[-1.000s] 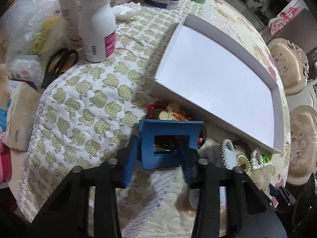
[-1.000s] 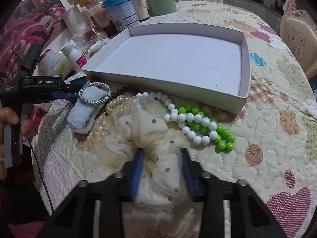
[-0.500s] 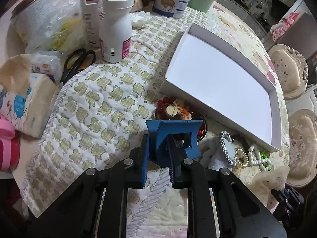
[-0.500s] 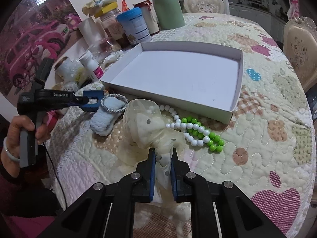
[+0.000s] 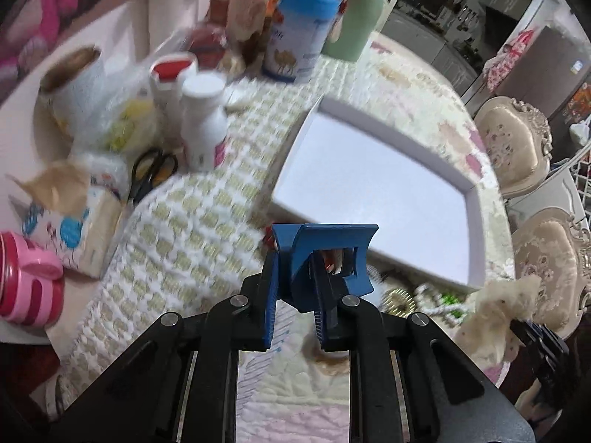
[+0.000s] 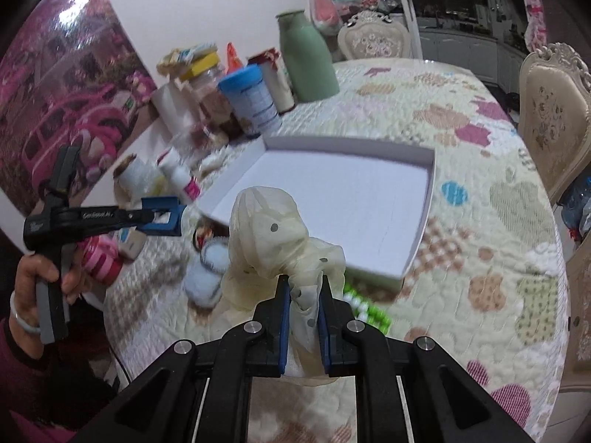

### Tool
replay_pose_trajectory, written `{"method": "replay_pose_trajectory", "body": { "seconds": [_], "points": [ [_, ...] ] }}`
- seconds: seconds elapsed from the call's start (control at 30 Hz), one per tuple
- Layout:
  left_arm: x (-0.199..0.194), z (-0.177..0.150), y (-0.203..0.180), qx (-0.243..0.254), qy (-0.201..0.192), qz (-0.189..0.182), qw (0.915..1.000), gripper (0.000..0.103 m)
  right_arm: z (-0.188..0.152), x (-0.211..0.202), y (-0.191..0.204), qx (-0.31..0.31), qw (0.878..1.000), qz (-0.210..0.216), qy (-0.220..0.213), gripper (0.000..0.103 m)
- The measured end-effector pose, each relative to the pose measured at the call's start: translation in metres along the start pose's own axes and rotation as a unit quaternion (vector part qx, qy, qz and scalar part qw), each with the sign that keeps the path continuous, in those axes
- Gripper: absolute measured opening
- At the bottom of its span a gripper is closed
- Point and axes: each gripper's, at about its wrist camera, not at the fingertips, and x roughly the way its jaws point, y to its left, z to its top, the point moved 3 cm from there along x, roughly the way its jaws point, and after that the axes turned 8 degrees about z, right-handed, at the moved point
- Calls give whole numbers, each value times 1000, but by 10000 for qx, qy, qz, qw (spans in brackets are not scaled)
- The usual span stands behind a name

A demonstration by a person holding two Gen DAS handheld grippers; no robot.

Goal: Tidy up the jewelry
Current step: 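Carry both into the white tray and open both tools to release them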

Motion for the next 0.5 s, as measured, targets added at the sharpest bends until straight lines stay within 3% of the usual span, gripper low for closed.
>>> {"method": "replay_pose_trajectory", "body": {
  "seconds": [0.27, 0.5],
  "points": [
    [10, 35, -37, 178, -151, -183, 9996, 15, 46, 13, -24, 127, 9991, -287, -287, 12],
    [52, 53, -52, 202, 99, -158, 9996, 15, 60, 49, -52, 488, 9976, -480, -106, 12]
  ]
}}
